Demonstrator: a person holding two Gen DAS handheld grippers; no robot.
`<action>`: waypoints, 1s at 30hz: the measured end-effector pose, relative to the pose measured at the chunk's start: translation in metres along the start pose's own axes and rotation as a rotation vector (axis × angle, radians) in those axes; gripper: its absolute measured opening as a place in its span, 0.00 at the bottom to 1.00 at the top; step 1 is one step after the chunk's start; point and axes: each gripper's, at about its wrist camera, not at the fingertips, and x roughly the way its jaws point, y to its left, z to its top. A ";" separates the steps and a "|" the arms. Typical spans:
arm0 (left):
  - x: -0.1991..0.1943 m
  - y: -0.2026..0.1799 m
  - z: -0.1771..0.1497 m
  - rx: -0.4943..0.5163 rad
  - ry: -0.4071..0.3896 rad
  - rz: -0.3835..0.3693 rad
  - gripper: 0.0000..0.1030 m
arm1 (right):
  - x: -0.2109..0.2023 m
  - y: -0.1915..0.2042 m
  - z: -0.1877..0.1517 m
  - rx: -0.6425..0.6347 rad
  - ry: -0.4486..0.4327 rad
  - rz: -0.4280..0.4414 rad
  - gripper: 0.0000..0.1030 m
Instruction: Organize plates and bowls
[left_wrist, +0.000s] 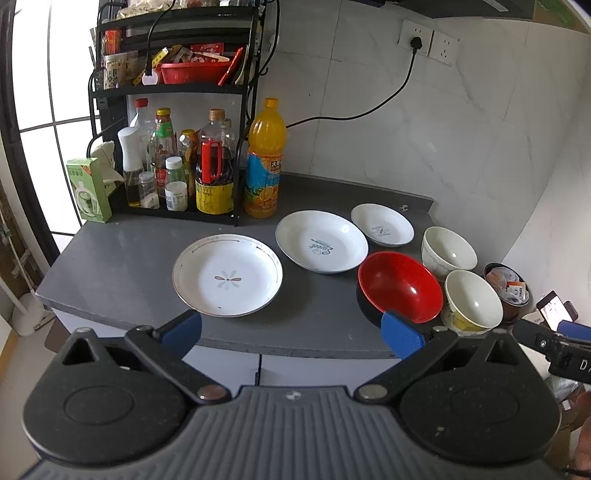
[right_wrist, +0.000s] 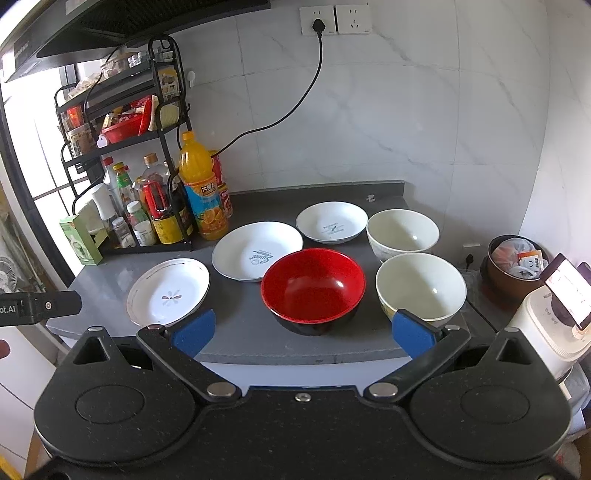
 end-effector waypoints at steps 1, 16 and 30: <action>0.000 0.000 0.000 0.003 -0.003 0.002 1.00 | 0.000 0.000 -0.001 0.004 0.000 0.002 1.00; -0.004 0.000 -0.003 -0.003 -0.007 0.003 1.00 | -0.003 0.000 -0.001 -0.002 -0.035 0.016 1.00; -0.006 0.006 -0.003 0.005 -0.024 0.028 1.00 | 0.001 0.002 -0.006 0.021 -0.029 0.017 1.00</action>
